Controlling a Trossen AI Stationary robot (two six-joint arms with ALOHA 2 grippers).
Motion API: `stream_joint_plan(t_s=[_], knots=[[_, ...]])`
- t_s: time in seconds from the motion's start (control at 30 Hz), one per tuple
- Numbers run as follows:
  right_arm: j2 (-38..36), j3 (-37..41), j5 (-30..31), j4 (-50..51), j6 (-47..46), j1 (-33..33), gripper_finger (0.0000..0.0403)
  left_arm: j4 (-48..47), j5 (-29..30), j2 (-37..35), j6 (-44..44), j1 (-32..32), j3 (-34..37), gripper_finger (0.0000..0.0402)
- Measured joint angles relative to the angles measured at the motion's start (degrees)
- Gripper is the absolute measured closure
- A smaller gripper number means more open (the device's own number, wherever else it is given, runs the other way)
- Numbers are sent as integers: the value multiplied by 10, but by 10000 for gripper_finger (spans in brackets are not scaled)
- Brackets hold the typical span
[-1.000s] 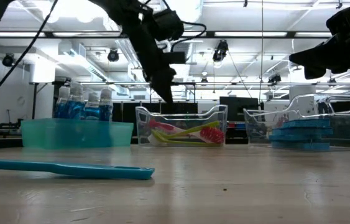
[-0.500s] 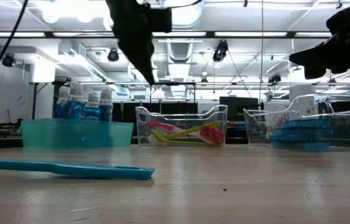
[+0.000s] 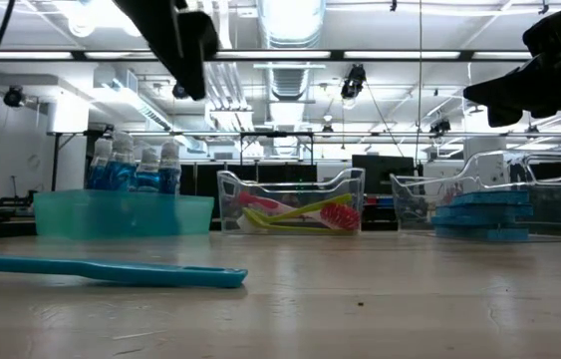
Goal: Pick & Place Kitchen Sink Supplies
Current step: Put the blue dish brush in the left transparent bin
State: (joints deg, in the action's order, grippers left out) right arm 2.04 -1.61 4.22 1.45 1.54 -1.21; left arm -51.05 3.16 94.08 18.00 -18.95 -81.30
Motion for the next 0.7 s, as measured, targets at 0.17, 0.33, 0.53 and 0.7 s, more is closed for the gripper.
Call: stream_joint_plan(t_s=[0.17,0.33,0.53,0.7], knots=[[0,0,0,0,0,0,394,2,38,0,45,-46,12,131],[0,0,0,0,0,0,394,39,47,0,88,-72,48,131],[0,0,0,0,0,0,394,122,31,1,115,-89,121,131],[0,0,0,0,0,0,394,175,22,1,148,-97,165,131]])
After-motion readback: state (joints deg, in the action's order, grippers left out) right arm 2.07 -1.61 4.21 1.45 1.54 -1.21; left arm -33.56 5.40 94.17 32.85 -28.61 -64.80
